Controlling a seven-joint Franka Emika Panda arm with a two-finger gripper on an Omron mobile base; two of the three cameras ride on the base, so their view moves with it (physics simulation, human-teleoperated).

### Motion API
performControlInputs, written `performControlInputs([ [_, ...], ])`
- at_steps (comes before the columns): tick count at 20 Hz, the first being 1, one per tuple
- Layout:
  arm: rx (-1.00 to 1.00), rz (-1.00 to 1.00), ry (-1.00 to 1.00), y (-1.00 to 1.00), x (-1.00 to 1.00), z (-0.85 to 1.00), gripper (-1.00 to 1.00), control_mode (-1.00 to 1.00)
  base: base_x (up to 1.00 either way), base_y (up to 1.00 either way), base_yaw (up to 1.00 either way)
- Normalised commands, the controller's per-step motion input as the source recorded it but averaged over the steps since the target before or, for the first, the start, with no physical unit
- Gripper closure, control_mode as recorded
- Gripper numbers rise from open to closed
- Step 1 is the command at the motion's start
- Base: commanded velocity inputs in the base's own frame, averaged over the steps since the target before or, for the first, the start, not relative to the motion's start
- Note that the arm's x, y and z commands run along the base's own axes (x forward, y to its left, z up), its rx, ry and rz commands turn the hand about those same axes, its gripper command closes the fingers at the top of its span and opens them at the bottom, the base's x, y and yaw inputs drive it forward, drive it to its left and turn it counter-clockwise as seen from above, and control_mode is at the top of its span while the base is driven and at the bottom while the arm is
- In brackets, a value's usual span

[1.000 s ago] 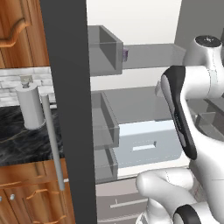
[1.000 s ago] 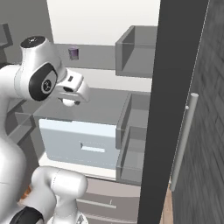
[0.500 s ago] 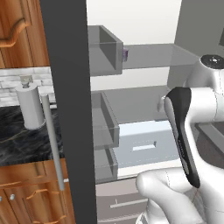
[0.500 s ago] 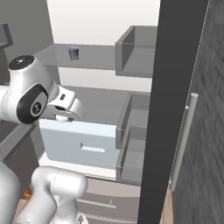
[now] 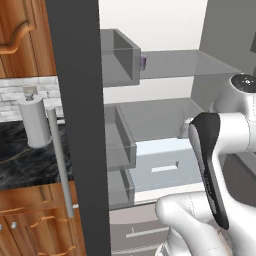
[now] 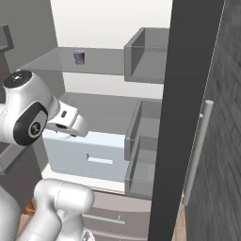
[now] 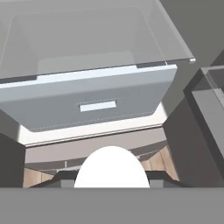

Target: Pick the egg and butter from the fridge and place them by the bowl for mixing.

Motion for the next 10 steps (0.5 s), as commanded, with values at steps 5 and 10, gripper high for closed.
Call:
performControlInputs([
  [5, 0.00, 0.00, 0.00, 0.07, -0.01, -0.03, 1.00, 1.00, -0.06, 0.03, 0.00],
  [10, 0.00, 0.00, 0.00, 0.00, 0.00, 0.00, 1.00, 1.00, -0.35, 0.12, 0.00],
])
